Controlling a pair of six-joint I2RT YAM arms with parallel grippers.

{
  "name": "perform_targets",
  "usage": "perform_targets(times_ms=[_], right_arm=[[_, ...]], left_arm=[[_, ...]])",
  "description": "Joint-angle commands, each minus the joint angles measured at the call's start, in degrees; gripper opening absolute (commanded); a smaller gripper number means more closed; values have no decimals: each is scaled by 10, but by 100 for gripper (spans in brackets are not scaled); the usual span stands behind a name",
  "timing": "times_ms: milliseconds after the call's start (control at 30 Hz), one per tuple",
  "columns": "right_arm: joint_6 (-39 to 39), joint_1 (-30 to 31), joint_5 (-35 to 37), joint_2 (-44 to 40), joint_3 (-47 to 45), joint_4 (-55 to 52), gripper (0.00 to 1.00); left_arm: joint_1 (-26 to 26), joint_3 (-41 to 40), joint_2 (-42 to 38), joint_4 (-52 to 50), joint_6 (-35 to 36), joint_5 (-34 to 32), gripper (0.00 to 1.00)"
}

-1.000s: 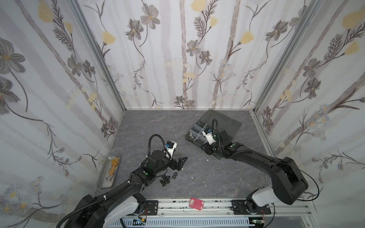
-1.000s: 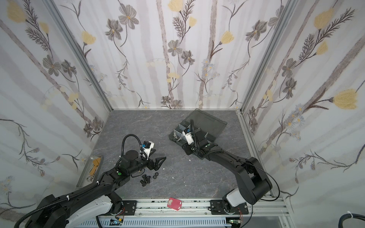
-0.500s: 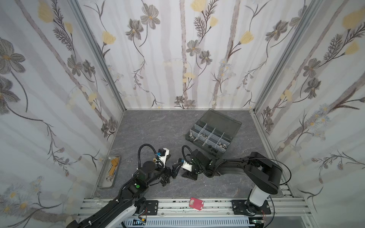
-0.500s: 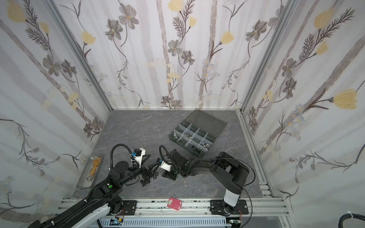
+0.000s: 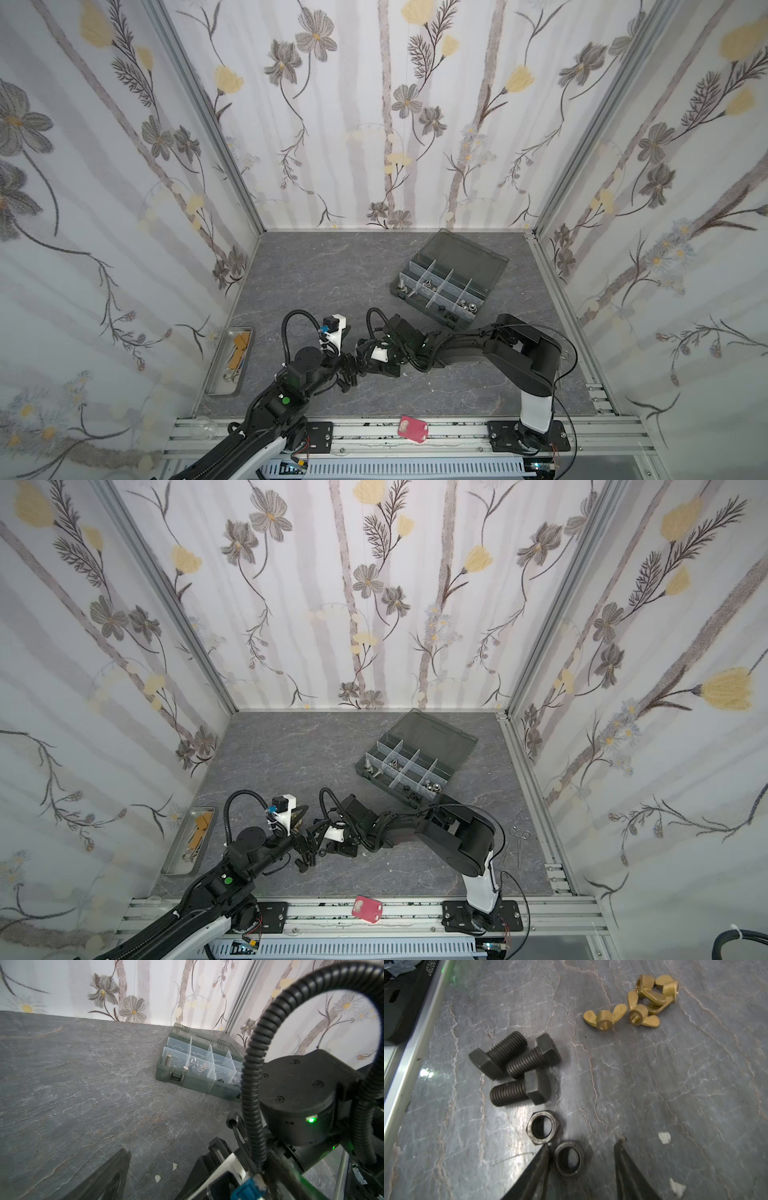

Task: Sort the screws and nuts into containers
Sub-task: Pick up the nut from the bottom-center of the table, then place the nut into the container.

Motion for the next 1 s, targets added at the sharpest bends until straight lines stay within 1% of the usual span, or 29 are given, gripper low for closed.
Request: perform_targets(times_ms=[0, 67, 200, 233, 300, 400, 467, 567, 600, 700, 733, 767, 800, 833, 900, 933, 967], right_arm=[[-35, 3, -12, 15, 11, -38, 41], [-43, 4, -18, 18, 18, -53, 38], [-50, 3, -18, 18, 20, -72, 24], [-50, 3, -18, 16, 20, -78, 19], [-49, 1, -18, 9, 10, -74, 17], [-38, -5, -20, -8, 1, -70, 10], [-16, -20, -40, -35, -17, -45, 10], [31, -57, -69, -87, -47, -1, 10], [48, -68, -67, -105, -56, 10, 10], [116, -113, -48, -175, -80, 27, 10], [146, -125, -22, -203, -82, 25, 9], [169, -159, -18, -228, -82, 9, 9], [186, -178, -12, -247, -85, -1, 10], [210, -197, 23, -266, -85, -19, 10], [233, -233, 55, -291, -83, -63, 10], [252, -253, 86, -300, -83, -84, 9], [264, -277, 93, -307, -82, -107, 10]], left_arm=[[2, 0, 2, 11, -4, -17, 100], [1, -1, 2, 11, -5, -17, 100], [1, -1, 0, 11, -5, -21, 100], [2, -1, 0, 11, -6, -21, 100], [2, -2, 0, 11, -7, -23, 100], [2, -1, 2, 11, -6, -31, 100], [2, 4, 5, 4, -9, -43, 100], [2, 13, 10, -7, -16, -58, 100], [2, 21, 14, -17, -19, -68, 100], [2, 55, 37, -53, -22, -89, 100], [2, 69, 52, -66, -27, -95, 100], [2, 84, 71, -75, -33, -99, 100], [2, 99, 90, -84, -40, -99, 100], [2, 118, 117, -100, -48, -100, 100], [2, 158, 177, -141, -61, -102, 100], [2, 185, 213, -169, -58, -90, 99], [1, 217, 251, -206, -61, -86, 98]])
